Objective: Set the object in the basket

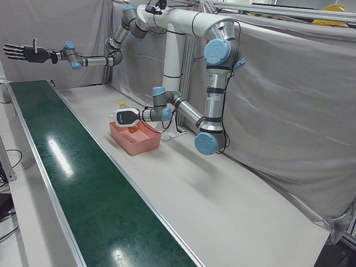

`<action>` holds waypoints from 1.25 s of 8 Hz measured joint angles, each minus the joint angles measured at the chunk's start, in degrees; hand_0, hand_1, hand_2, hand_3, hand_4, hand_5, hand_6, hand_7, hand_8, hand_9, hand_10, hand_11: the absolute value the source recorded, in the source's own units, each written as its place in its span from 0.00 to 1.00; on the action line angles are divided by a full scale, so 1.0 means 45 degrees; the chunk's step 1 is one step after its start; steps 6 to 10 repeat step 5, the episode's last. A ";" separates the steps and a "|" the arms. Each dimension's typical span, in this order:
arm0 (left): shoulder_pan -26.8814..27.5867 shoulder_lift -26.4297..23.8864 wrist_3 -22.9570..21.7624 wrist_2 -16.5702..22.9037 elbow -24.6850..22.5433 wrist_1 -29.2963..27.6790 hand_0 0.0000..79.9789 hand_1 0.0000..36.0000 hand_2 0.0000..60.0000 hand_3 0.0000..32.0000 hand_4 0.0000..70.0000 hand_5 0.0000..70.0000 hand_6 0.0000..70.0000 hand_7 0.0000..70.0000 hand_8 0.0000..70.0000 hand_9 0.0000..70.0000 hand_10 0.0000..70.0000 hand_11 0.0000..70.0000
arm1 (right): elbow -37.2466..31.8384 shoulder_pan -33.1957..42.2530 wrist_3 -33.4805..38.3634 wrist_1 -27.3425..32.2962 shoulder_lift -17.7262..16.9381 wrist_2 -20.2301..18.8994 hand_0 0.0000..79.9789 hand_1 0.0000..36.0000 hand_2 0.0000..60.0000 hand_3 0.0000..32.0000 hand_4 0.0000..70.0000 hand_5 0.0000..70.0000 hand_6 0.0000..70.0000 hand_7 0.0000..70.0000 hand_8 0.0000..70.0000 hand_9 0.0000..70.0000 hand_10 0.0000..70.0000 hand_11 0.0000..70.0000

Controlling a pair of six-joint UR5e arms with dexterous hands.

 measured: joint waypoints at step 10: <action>-0.0116 0.0001 -0.0040 0.0076 -0.0090 0.0176 0.00 0.00 0.00 0.00 0.03 0.13 0.00 0.00 0.03 0.05 0.02 0.02 | 0.0008 0.0000 0.0002 0.0000 0.0000 0.0000 0.00 0.00 0.00 0.00 0.00 0.00 0.00 0.00 0.00 0.00 0.00 0.00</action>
